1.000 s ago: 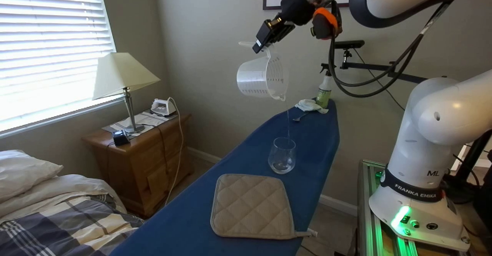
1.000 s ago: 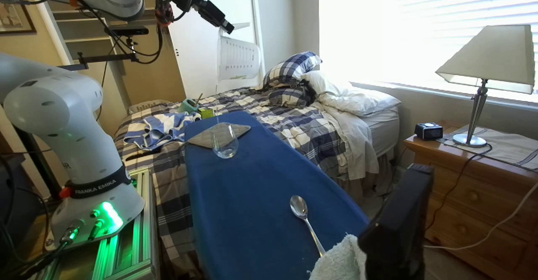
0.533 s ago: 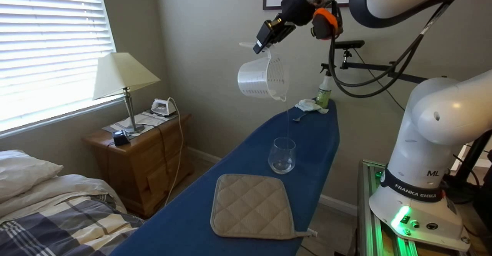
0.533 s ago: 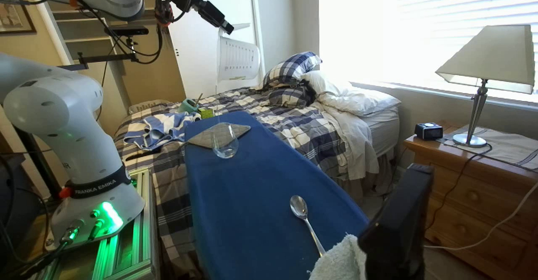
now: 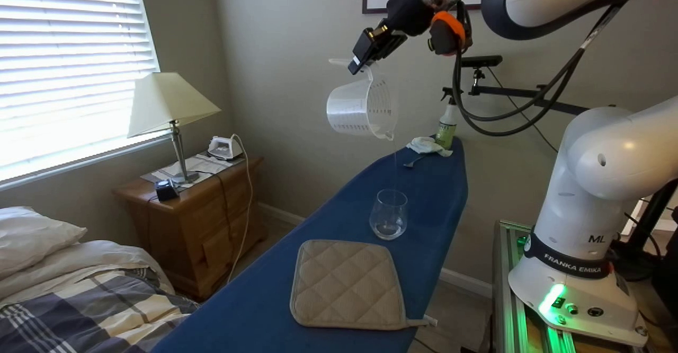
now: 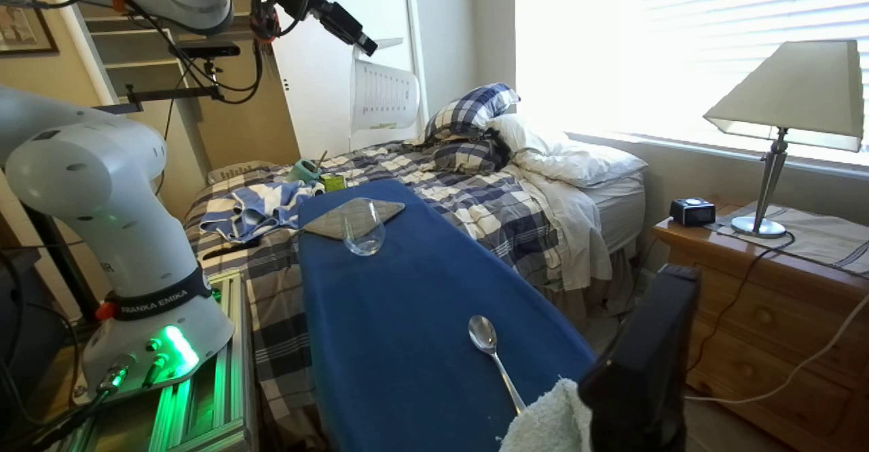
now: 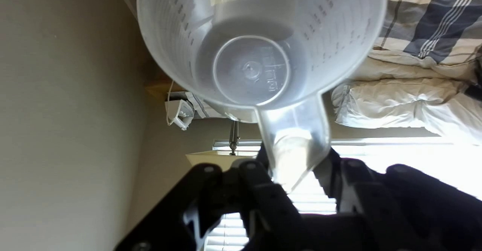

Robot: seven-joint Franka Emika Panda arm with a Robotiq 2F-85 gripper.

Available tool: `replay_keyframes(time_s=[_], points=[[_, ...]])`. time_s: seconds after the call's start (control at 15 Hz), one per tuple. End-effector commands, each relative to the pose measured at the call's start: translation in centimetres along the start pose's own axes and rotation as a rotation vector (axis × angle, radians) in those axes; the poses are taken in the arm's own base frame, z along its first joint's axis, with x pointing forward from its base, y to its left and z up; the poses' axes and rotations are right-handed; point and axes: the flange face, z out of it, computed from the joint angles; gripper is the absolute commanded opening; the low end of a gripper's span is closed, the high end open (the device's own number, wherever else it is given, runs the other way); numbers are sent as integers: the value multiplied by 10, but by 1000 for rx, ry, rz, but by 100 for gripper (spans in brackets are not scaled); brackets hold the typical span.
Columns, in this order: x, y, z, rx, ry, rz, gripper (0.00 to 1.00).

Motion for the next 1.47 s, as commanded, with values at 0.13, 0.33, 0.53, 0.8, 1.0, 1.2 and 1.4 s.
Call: replay_keyframes(time_s=[0.13, 0.33, 0.53, 0.8, 1.0, 1.2, 1.4], points=[[2, -2, -8, -12, 33, -7, 7], [3, -3, -8, -10, 39, -12, 7], [3, -3, -9, -7, 43, -15, 7], [3, -5, -10, -4, 48, -20, 7], [3, -6, -11, -1, 52, -25, 7], [4, -7, -11, 2, 59, -31, 7], [4, -8, -12, 5, 66, -36, 7]])
